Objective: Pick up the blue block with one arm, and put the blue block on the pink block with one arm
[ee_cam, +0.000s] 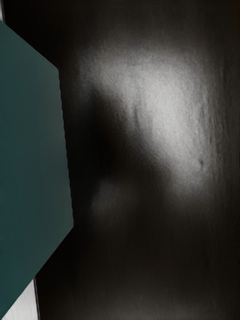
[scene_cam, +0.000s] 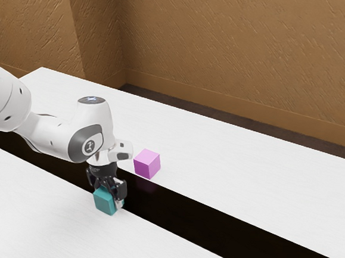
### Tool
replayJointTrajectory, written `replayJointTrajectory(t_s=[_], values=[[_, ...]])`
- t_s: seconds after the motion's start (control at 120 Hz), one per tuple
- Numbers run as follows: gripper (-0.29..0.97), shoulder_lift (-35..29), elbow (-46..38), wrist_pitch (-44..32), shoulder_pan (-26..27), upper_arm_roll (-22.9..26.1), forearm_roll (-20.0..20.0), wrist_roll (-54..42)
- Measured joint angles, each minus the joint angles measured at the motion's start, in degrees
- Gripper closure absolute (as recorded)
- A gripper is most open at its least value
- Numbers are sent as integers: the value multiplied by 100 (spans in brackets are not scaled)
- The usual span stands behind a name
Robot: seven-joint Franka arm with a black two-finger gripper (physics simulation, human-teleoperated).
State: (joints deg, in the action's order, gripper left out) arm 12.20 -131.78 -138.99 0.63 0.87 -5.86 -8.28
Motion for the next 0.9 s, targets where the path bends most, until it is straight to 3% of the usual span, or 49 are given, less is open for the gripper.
replayJointTrajectory(t_s=[0.417,0.683,0.9], values=[[27,-492,104,187,1,-6,12,94],[29,124,1497,851,-10,-47,2,166],[29,1057,3171,1852,-16,-52,188,200]])
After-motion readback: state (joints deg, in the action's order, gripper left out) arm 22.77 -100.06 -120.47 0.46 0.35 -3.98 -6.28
